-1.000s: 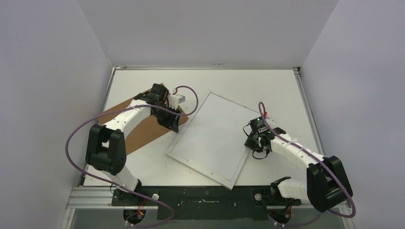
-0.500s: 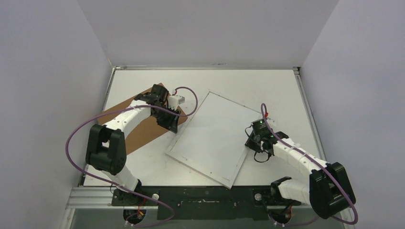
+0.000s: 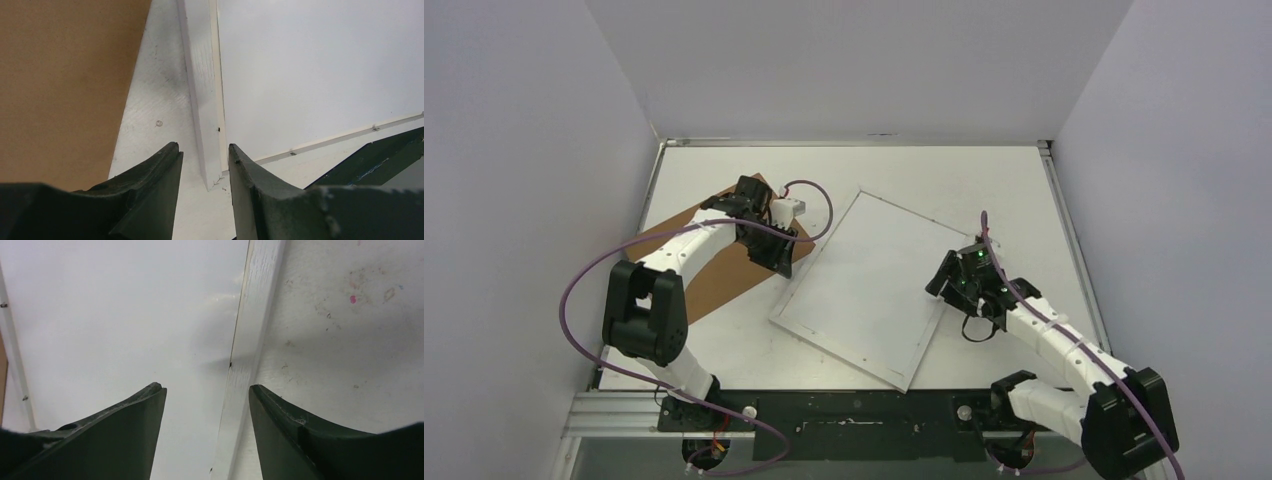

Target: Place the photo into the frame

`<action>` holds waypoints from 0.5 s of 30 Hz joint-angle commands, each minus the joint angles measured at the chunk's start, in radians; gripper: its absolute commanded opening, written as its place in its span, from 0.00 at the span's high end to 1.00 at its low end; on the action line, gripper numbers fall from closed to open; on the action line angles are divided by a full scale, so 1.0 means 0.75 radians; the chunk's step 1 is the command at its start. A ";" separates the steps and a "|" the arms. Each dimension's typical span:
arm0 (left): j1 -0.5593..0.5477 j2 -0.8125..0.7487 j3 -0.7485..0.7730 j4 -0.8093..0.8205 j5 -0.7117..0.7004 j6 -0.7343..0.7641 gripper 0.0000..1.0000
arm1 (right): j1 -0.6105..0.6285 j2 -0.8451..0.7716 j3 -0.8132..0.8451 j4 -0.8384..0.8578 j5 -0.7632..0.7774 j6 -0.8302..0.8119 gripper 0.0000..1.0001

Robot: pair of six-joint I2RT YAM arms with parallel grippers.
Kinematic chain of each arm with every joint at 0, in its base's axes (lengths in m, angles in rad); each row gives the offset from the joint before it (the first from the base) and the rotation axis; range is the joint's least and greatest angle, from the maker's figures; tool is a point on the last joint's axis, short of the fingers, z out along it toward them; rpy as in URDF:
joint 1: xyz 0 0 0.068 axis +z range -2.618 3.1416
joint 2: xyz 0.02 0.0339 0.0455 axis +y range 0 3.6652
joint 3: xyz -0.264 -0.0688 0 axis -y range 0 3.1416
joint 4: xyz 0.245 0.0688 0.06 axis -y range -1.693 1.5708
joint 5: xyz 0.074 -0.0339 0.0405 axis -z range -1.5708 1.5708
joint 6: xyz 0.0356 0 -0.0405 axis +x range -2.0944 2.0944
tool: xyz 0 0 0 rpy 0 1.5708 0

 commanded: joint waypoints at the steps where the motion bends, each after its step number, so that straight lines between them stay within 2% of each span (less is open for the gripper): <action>1: 0.015 -0.027 0.033 -0.015 0.018 0.017 0.62 | 0.058 -0.127 -0.031 -0.083 -0.093 0.074 0.41; 7: 0.021 -0.024 0.026 -0.012 0.014 0.017 0.62 | 0.311 -0.231 -0.088 -0.159 -0.058 0.208 0.42; 12: 0.022 -0.027 0.042 -0.023 0.004 0.023 0.60 | 0.407 -0.265 -0.058 -0.243 -0.022 0.243 0.41; 15: 0.022 -0.026 0.053 -0.036 0.000 0.022 0.56 | 0.426 -0.267 -0.081 -0.266 -0.027 0.285 0.42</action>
